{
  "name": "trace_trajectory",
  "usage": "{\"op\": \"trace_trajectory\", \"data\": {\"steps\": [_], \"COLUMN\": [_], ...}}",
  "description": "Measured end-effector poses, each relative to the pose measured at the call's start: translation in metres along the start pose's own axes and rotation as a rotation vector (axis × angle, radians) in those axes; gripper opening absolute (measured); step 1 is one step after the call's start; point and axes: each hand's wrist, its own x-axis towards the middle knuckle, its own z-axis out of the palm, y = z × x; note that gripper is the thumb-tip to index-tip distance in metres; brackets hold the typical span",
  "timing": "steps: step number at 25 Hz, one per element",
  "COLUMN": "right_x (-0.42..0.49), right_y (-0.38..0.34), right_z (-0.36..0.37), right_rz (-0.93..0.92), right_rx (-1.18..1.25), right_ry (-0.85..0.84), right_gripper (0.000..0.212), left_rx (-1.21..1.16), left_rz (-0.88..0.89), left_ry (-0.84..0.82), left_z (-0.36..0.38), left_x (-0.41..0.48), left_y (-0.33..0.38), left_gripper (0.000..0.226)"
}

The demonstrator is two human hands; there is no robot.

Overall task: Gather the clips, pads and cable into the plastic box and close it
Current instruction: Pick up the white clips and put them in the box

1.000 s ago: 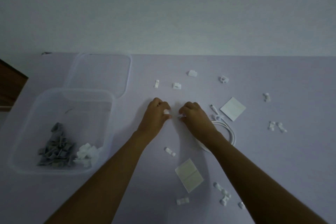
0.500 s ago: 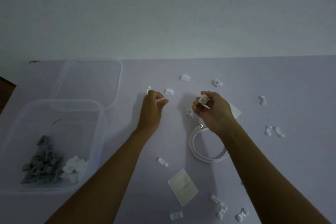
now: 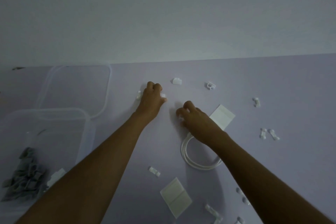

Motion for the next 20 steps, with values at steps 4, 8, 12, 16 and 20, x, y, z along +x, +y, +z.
{"op": "trace_trajectory", "data": {"steps": [4, 8, 12, 16, 20], "right_x": [0.005, -0.004, -0.033, -0.046, -0.048], "right_y": [0.005, 0.022, 0.048, 0.053, 0.046], "right_z": [-0.002, -0.026, -0.042, -0.039, -0.031], "right_rz": [0.039, 0.563, 0.732, 0.830, 0.532], "right_rx": [0.087, 1.115, 1.999, 1.868, 0.682], "right_ry": [-0.002, 0.290, 0.358, 0.311, 0.119], "right_gripper": [0.023, 0.014, 0.015, 0.018, 0.016], "left_rx": [0.003, -0.142, -0.256, -0.211, -0.212], "left_rz": [0.051, -0.010, -0.003, 0.050, -0.048], "left_ry": [0.041, 0.127, 0.113, 0.131, 0.159], "left_z": [0.000, -0.003, -0.005, 0.001, 0.004], "left_x": [-0.002, -0.006, -0.009, -0.010, -0.010], "left_y": [0.002, 0.011, 0.019, 0.025, 0.030], "left_gripper": [0.019, 0.018, 0.021, 0.021, 0.030]}}
